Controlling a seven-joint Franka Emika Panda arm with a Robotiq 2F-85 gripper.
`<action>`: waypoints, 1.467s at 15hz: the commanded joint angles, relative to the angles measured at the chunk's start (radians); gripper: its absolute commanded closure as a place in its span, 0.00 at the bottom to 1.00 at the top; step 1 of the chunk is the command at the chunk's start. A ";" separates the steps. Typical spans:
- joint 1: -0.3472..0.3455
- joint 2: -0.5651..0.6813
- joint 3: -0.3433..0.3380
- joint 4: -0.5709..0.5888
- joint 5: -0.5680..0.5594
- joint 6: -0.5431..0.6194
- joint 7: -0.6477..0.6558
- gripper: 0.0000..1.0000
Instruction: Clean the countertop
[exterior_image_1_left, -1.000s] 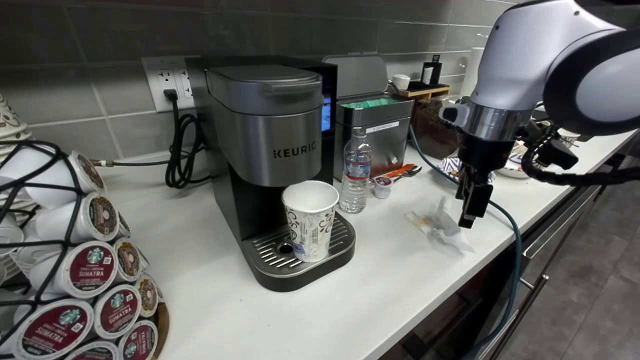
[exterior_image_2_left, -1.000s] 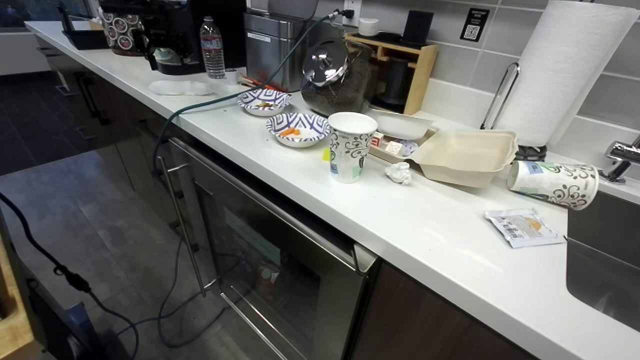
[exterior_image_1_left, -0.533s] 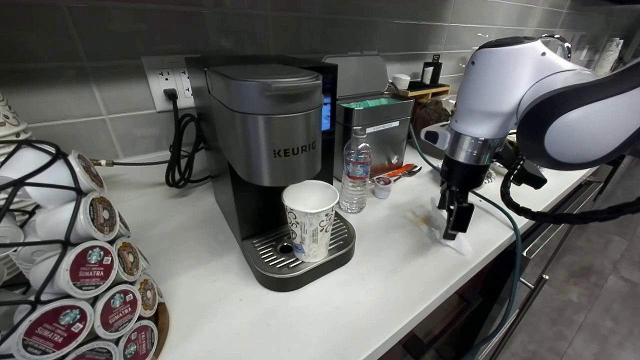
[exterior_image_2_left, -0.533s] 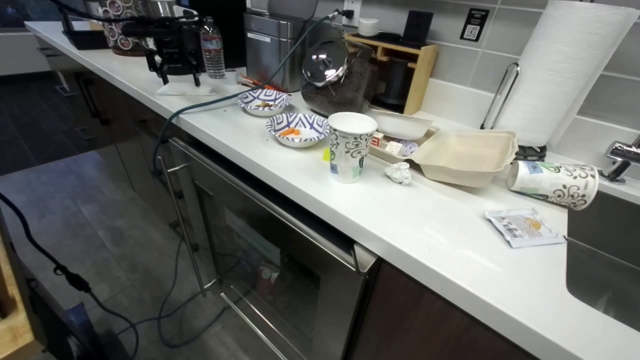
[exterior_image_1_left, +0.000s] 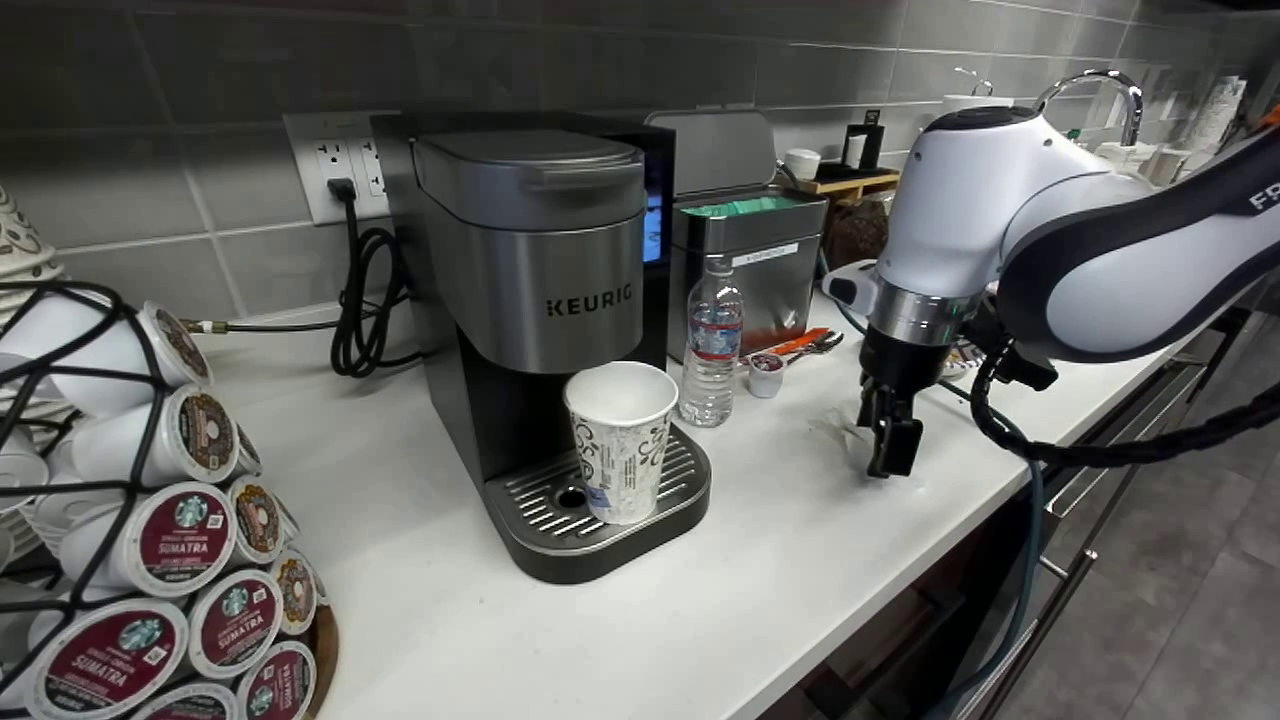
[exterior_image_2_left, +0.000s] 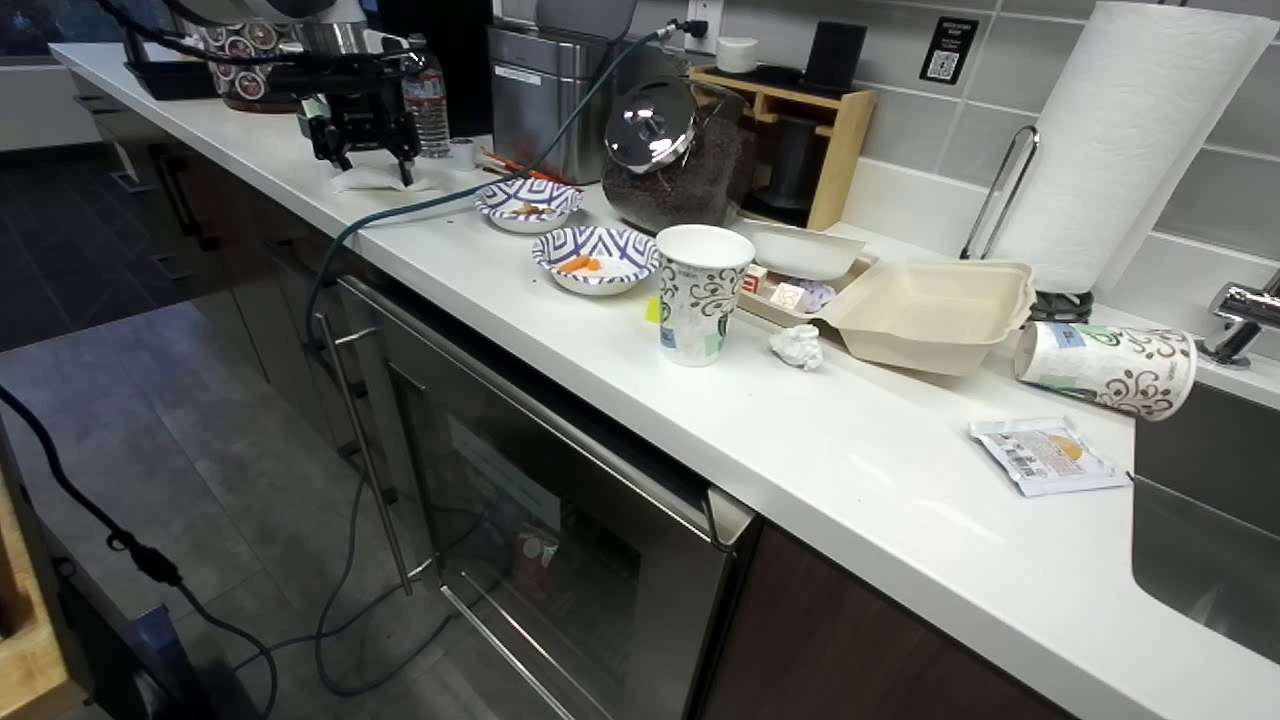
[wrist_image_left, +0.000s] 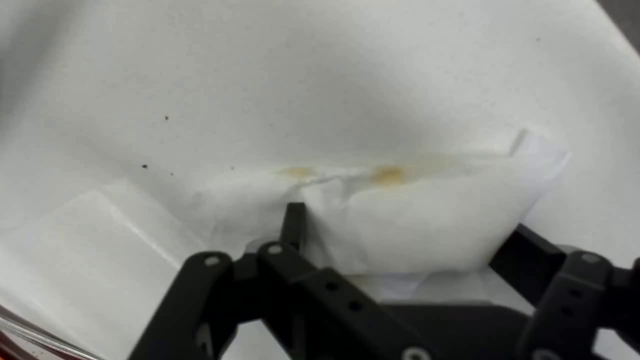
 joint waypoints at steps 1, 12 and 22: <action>-0.012 0.038 0.011 0.032 0.052 -0.006 -0.033 0.45; -0.129 -0.046 0.124 0.059 0.498 -0.009 -0.162 0.98; -0.010 -0.014 0.088 0.044 0.473 0.171 0.066 0.98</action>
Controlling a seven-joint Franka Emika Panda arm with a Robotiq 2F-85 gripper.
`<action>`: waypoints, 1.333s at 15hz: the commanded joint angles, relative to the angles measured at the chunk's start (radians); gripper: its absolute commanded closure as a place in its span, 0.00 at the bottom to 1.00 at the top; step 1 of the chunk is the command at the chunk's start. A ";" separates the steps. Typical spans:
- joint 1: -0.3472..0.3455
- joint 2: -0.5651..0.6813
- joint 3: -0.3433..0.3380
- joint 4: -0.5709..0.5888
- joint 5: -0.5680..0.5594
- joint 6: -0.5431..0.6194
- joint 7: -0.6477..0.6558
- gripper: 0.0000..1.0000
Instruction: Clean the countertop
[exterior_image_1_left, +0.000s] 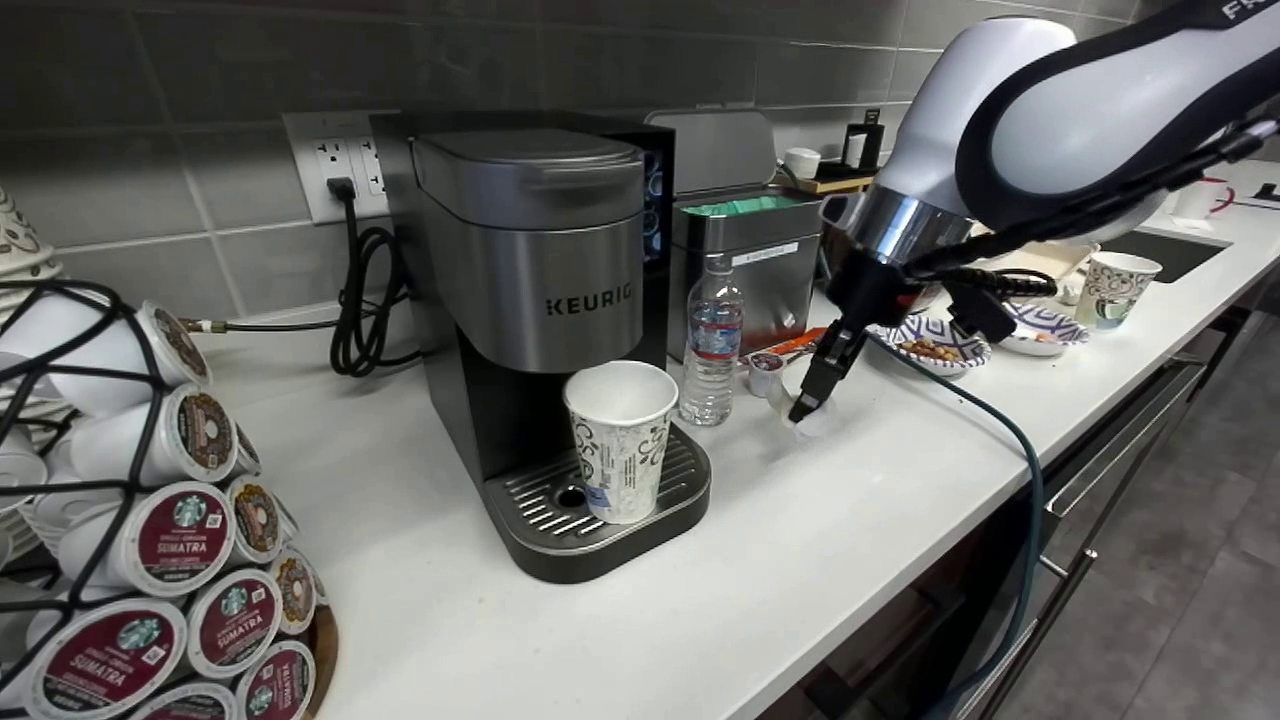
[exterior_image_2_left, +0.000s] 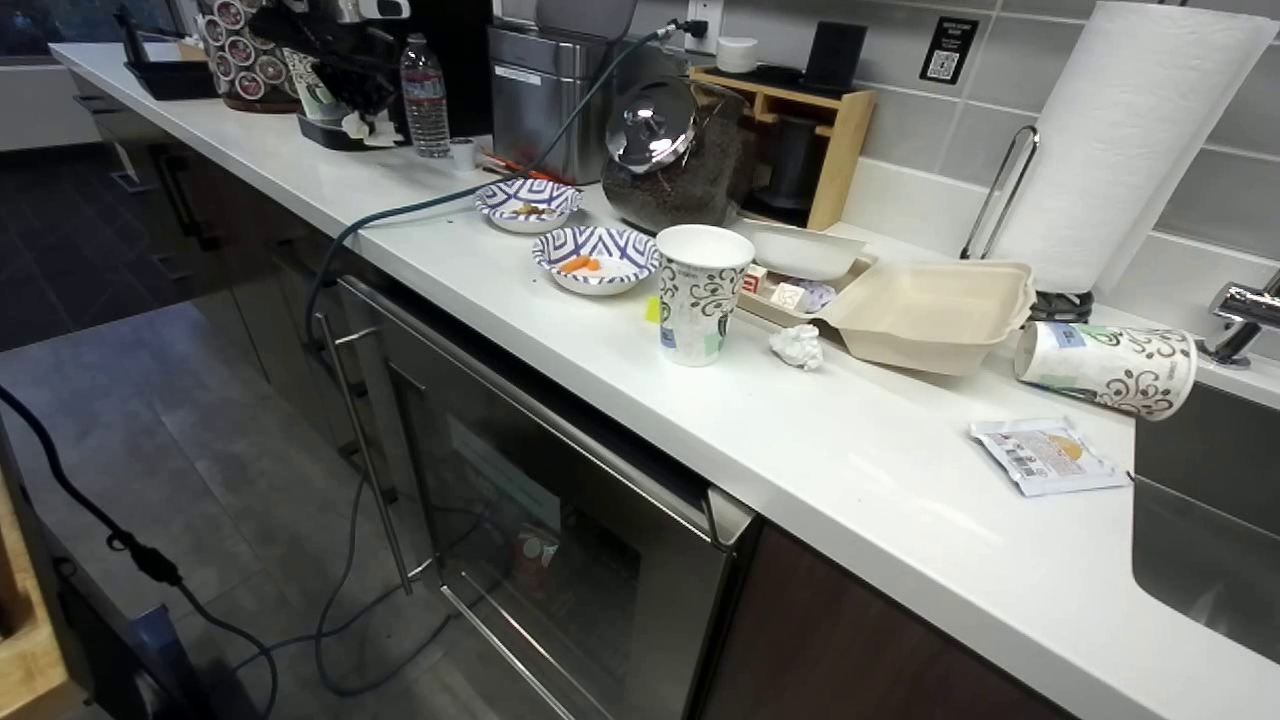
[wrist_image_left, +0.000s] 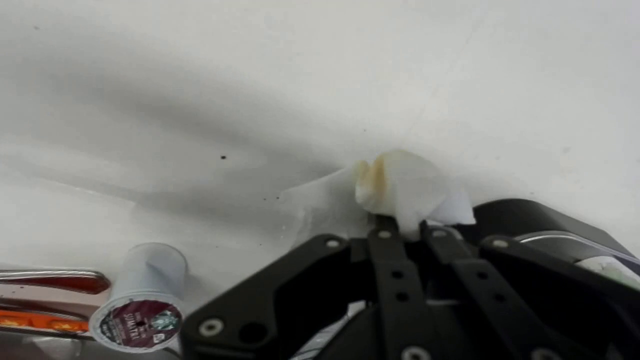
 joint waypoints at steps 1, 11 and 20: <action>0.059 0.033 -0.034 -0.017 -0.046 0.124 0.117 0.98; 0.207 0.114 -0.239 0.011 -0.321 0.173 0.471 0.98; 0.295 0.148 -0.370 0.069 -0.444 0.101 0.687 0.98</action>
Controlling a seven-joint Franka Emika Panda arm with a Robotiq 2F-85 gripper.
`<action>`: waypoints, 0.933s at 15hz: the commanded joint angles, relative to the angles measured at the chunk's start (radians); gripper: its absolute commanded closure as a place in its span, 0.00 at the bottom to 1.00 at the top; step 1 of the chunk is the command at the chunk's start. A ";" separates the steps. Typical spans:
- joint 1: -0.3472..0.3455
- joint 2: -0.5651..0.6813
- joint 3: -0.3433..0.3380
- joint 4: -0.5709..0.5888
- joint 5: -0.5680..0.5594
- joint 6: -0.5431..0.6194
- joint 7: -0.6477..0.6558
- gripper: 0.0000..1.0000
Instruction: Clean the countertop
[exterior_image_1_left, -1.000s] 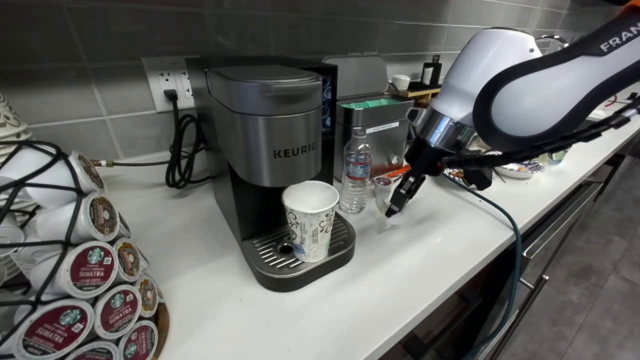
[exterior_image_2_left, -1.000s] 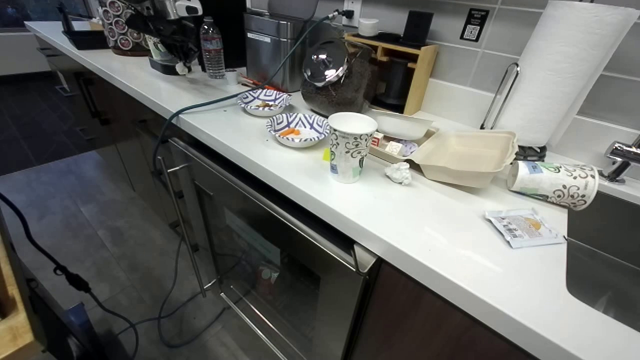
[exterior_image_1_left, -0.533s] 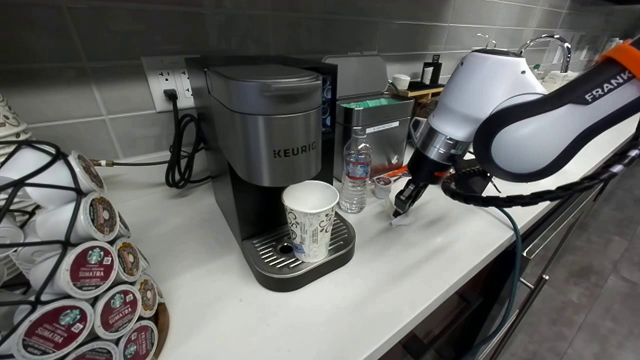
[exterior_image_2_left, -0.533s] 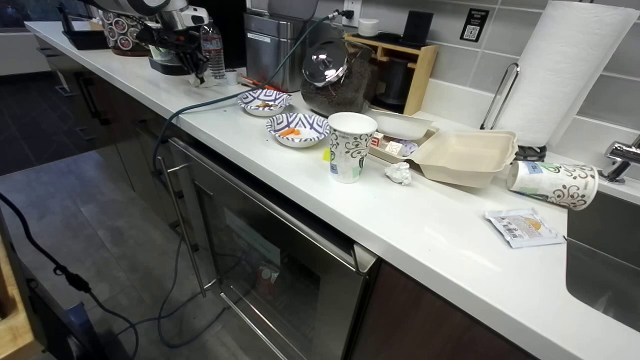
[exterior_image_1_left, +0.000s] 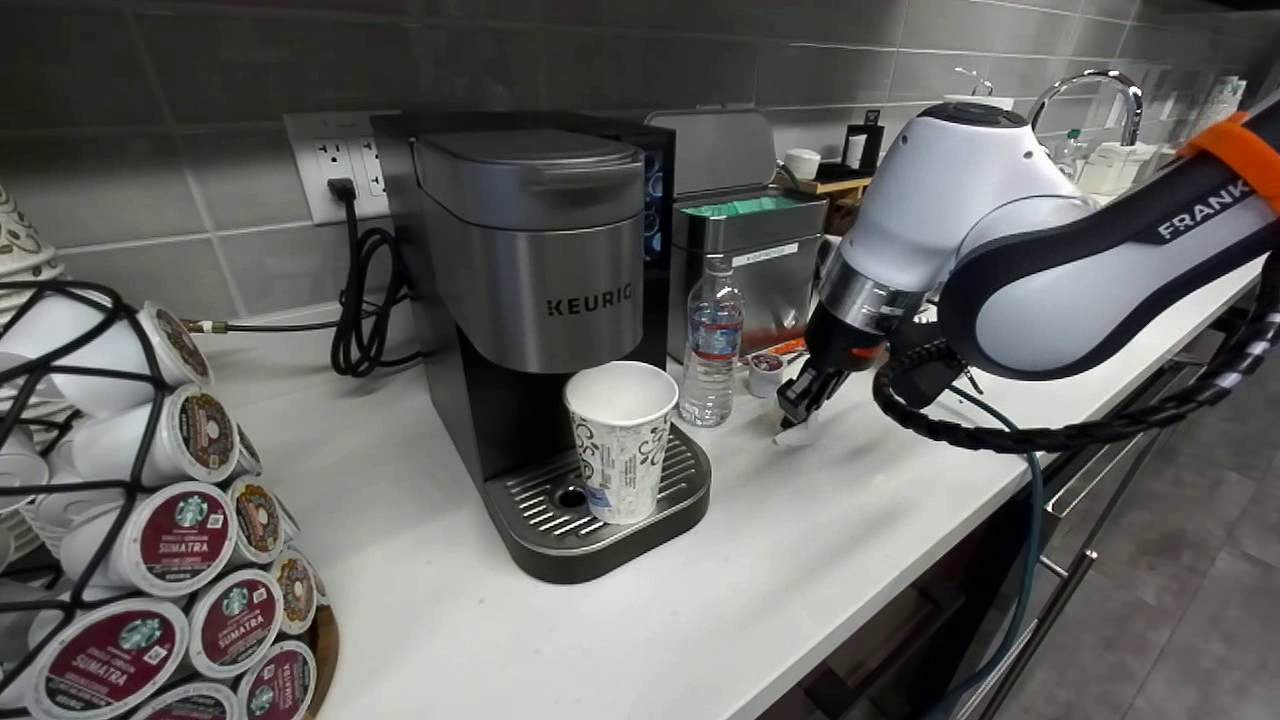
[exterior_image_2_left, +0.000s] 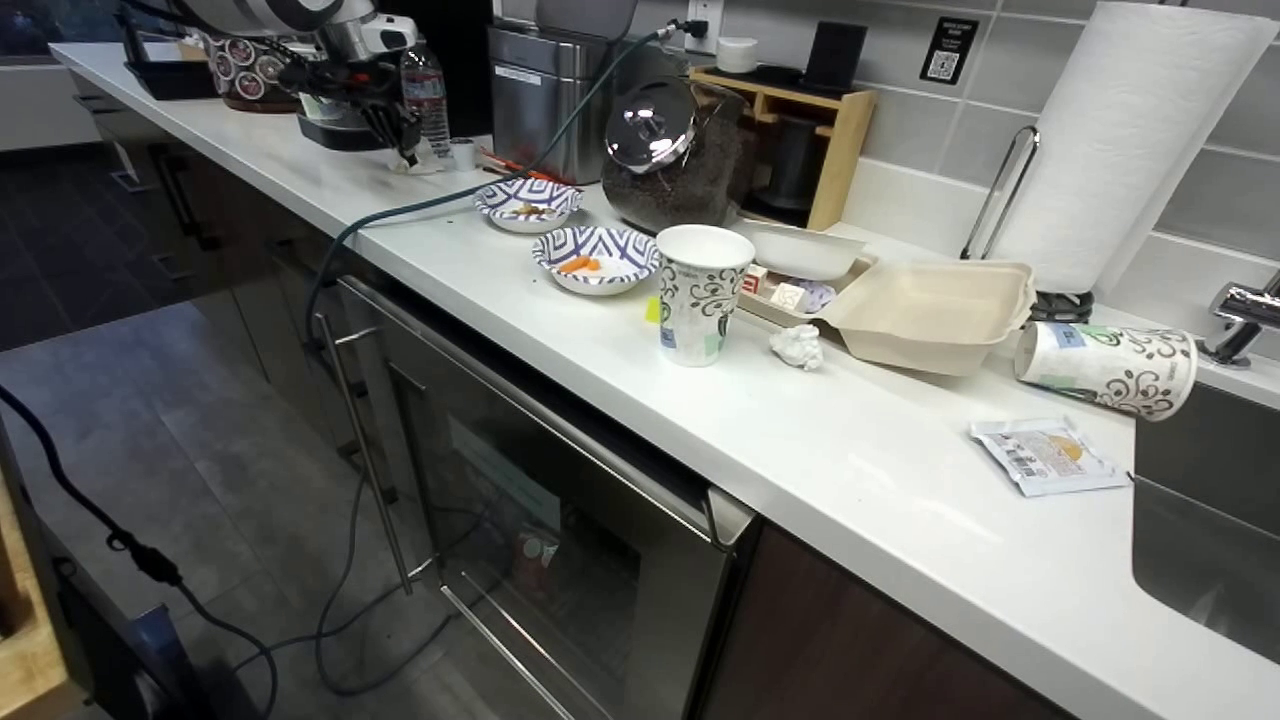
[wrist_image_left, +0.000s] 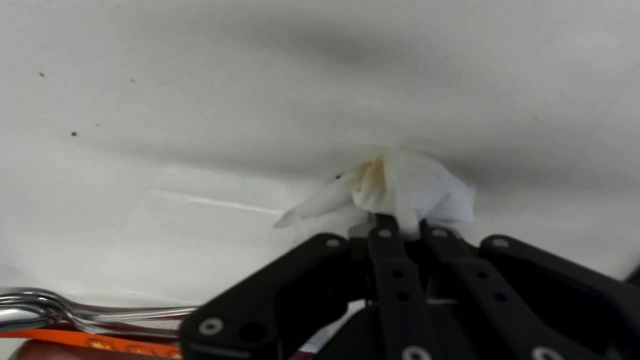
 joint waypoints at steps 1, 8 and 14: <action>0.029 0.033 -0.075 0.042 -0.066 -0.077 0.113 0.98; 0.018 0.029 -0.141 0.062 -0.169 -0.282 0.248 0.98; -0.026 -0.073 -0.104 -0.024 -0.179 -0.561 0.272 0.98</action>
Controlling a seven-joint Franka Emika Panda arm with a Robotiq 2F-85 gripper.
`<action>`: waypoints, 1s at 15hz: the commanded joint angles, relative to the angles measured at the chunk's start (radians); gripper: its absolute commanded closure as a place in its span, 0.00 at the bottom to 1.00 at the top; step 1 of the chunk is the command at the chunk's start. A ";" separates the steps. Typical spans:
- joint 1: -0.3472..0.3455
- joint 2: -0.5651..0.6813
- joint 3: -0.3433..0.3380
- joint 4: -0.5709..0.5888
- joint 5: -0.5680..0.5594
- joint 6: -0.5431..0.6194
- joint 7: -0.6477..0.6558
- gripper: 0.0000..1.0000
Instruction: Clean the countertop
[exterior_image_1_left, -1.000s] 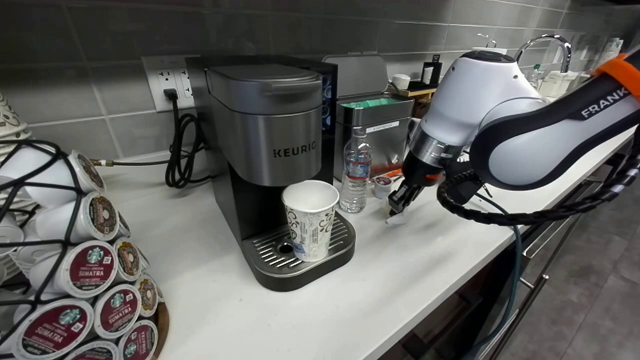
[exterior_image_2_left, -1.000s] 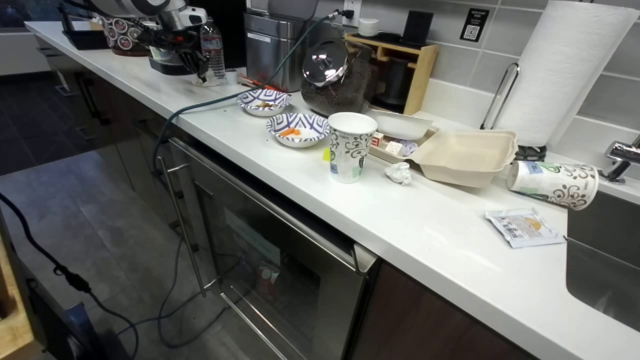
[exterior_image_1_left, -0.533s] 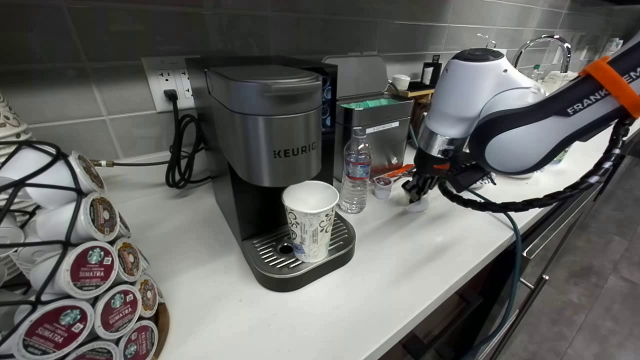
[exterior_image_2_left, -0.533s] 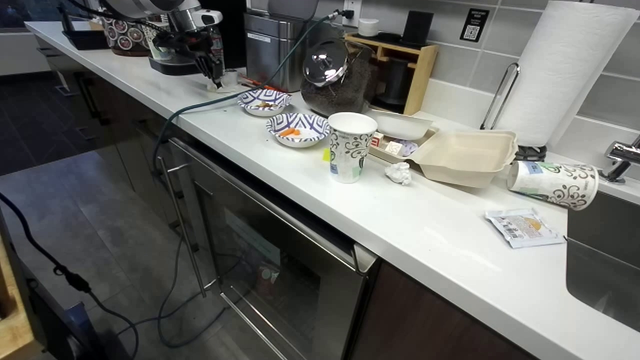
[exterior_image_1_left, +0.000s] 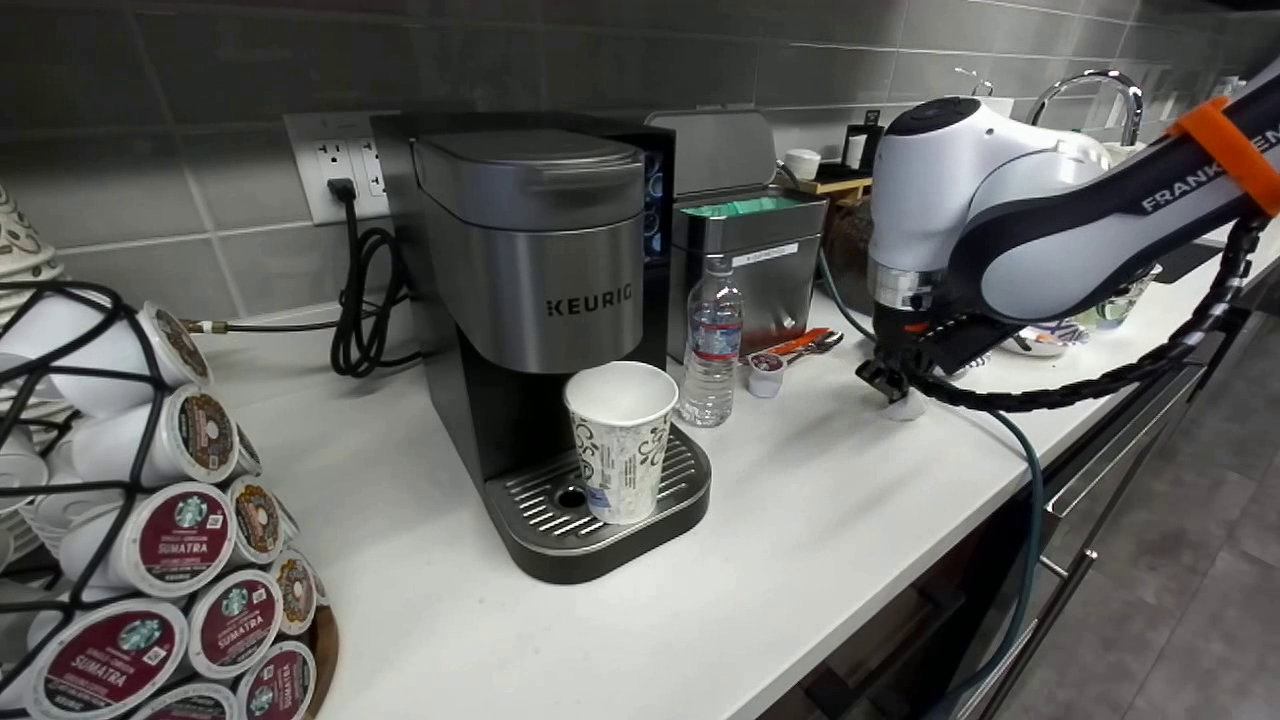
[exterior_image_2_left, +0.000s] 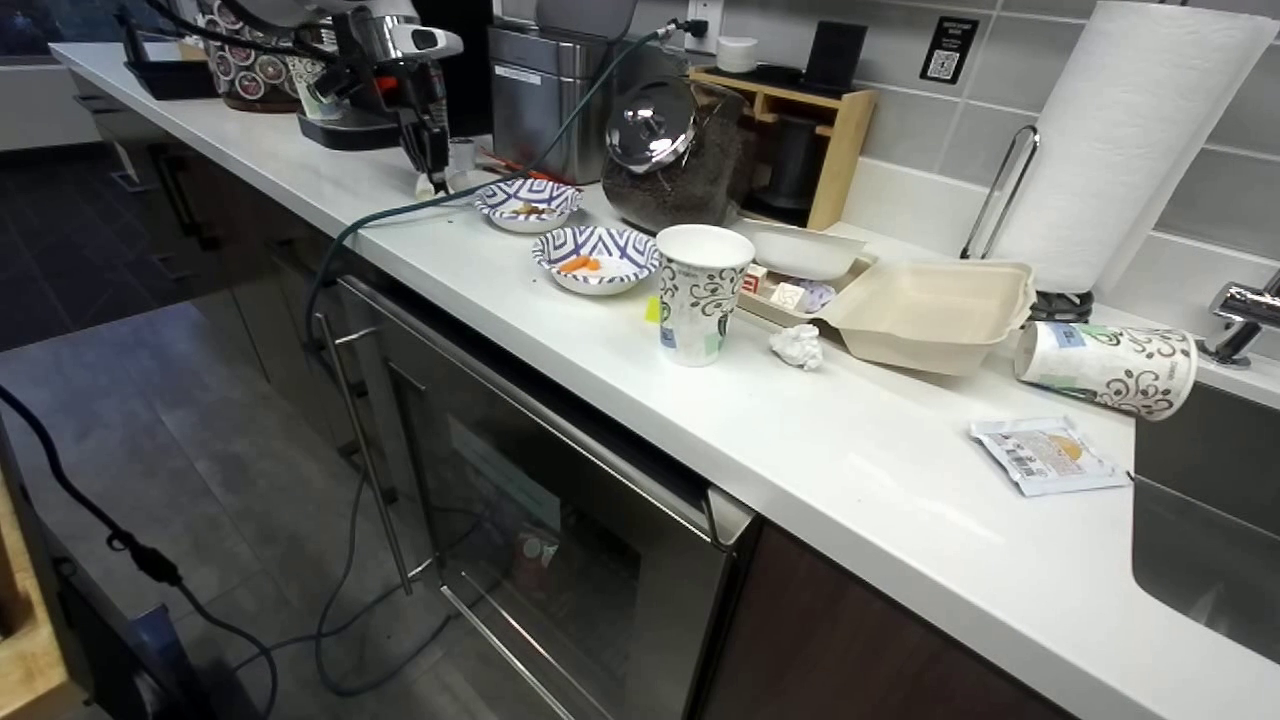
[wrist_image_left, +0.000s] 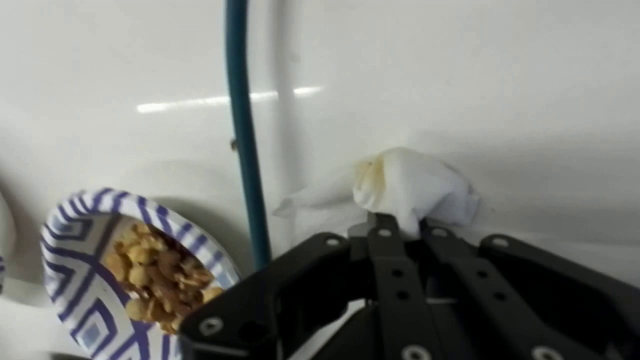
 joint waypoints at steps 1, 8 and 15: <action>-0.042 -0.087 0.057 -0.116 0.009 -0.170 -0.010 0.98; -0.123 -0.308 0.241 -0.394 0.266 -0.268 -0.185 0.98; -0.141 -0.540 0.320 -0.399 0.516 -0.220 -0.239 0.98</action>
